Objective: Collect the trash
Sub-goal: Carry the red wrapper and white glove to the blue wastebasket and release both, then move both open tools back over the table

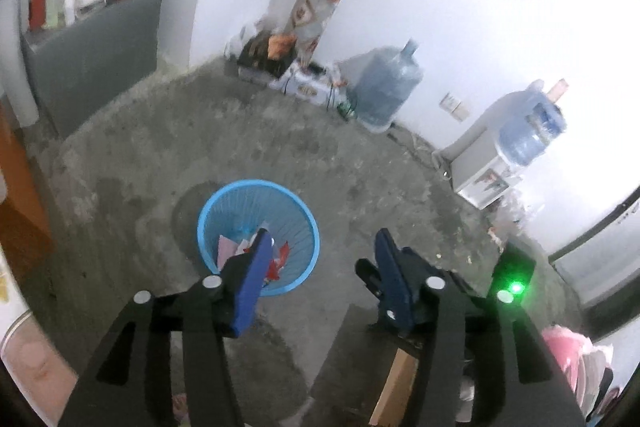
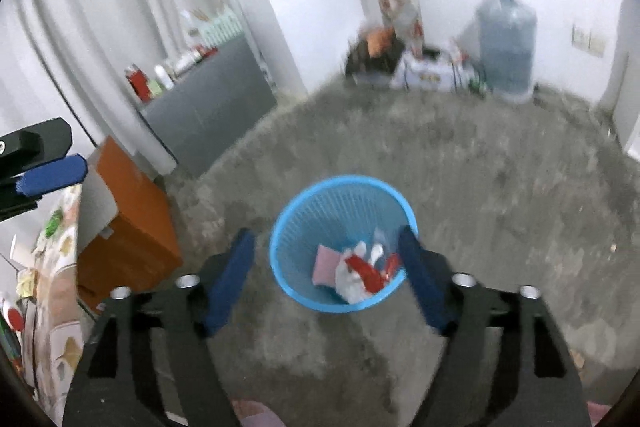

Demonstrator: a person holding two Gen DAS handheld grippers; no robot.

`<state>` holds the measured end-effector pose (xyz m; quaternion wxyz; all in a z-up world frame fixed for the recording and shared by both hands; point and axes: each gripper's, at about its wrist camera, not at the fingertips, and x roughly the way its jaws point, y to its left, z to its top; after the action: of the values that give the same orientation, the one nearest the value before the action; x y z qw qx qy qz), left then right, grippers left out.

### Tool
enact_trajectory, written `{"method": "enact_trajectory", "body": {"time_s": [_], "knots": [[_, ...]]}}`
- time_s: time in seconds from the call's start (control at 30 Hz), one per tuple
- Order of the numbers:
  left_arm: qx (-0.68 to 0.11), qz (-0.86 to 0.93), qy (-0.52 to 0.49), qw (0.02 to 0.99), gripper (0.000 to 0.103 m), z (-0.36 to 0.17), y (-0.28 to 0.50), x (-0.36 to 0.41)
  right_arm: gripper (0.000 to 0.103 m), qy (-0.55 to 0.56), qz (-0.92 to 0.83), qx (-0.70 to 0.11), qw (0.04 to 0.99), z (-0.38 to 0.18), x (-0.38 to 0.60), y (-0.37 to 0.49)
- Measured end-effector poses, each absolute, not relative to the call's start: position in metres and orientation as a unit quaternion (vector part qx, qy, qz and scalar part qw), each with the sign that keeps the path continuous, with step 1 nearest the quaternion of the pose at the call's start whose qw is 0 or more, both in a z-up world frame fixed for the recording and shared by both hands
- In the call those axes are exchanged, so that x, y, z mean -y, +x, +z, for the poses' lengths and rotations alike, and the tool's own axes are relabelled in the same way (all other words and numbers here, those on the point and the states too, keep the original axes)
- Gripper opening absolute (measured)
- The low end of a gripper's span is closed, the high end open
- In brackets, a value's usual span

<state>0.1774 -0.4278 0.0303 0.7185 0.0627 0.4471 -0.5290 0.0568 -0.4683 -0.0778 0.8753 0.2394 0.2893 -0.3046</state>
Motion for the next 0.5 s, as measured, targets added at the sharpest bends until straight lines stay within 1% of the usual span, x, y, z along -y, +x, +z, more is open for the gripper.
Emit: {"method": "enact_trajectory", "body": {"time_s": [0.03,0.07,0.2,0.3,0.43,0.5], "knots": [[-0.437,-0.529,0.059,0.725,0.055,0.037,0.174,0.415,0.090,0.229,-0.307,-0.274,0.882,-0.067,0.456,0.052],[-0.424,-0.528,0.055,0.734,0.057,0.045,0.171,0.397,0.095,0.222,-0.310,-0.268,0.885,-0.062,0.449,0.050],[-0.397,-0.516,0.056,0.757,0.062,0.064,0.158,0.340,0.095,0.189,-0.307,-0.252,0.898,-0.041,0.421,0.045],[-0.384,-0.497,0.050,0.777,0.066,0.077,0.154,0.292,0.095,0.185,-0.284,-0.248,0.908,-0.033,0.407,0.044],[-0.369,-0.454,0.014,0.811,0.067,0.101,0.158,0.219,0.095,0.172,-0.251,-0.244,0.921,-0.019,0.388,0.049],[-0.363,-0.431,0.009,0.826,0.069,0.112,0.161,0.187,0.095,0.168,-0.229,-0.241,0.928,-0.011,0.379,0.052]]}}
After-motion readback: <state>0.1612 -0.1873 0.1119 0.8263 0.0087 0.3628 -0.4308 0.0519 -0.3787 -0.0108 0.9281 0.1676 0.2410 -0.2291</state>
